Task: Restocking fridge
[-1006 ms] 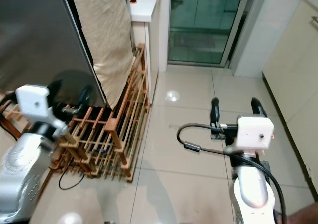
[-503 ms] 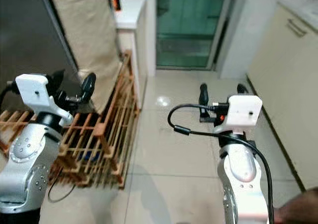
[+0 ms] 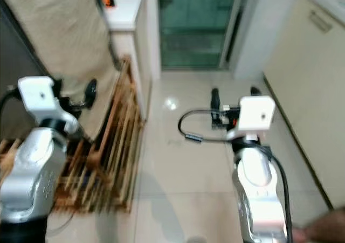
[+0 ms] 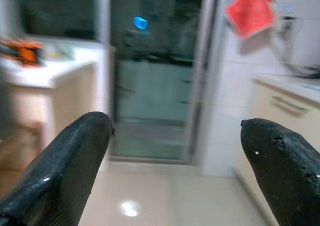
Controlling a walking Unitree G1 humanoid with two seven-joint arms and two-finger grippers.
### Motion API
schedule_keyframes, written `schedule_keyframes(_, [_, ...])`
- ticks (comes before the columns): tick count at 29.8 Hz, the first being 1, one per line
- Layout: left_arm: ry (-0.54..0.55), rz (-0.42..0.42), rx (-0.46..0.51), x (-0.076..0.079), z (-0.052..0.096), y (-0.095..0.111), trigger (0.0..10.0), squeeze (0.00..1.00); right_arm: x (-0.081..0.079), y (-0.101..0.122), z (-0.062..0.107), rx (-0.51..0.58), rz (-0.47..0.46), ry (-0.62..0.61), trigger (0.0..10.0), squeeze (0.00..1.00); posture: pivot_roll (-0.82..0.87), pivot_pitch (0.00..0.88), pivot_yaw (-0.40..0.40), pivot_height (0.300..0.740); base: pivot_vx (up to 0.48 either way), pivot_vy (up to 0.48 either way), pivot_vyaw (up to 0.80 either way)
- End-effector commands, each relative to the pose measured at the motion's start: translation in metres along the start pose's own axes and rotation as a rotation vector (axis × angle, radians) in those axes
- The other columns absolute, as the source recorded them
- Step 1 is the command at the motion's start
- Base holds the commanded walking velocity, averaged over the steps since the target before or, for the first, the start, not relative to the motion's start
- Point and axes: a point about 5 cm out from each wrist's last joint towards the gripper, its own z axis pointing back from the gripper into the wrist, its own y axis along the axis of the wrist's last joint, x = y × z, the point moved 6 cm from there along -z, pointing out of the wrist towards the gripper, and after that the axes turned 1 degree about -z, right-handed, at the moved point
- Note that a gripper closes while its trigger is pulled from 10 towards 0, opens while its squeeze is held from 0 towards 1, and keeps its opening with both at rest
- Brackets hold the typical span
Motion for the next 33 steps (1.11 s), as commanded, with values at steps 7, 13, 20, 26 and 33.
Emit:
schedule_keyframes(7, [0.055,-0.033,-0.023,-0.015,0.004,-0.005,10.0,0.0,-0.009,-0.005,-0.001,-0.014,-0.012,0.03,10.0,0.0,-0.15,0.0,0.049,0.74,0.0,0.0,0.0])
schedule_keyframes(13, [0.062,-0.057,-0.034,-0.016,-0.011,-0.008,10.0,0.0,-0.01,-0.009,-0.006,-0.02,-0.017,0.031,10.0,0.0,-0.14,0.0,0.048,0.74,0.0,0.0,0.0])
schedule_keyframes(20, [0.063,-0.054,-0.068,-0.011,-0.033,-0.013,10.0,0.0,-0.015,-0.01,-0.016,-0.015,-0.013,0.047,10.0,0.0,-0.15,0.0,0.064,0.74,0.0,0.0,0.0])
schedule_keyframes(26, [-0.035,-0.052,-0.021,-0.018,0.009,-0.009,10.0,0.0,-0.006,-0.004,0.009,0.0,-0.01,0.032,10.0,0.0,-0.15,0.004,0.07,0.74,0.0,0.0,0.0])
schedule_keyframes(33, [0.22,0.023,-0.095,-0.062,0.057,-0.017,10.0,0.0,0.006,-0.006,0.045,-0.016,0.09,0.042,10.0,0.0,-0.14,0.037,0.039,0.74,0.0,0.0,0.0])
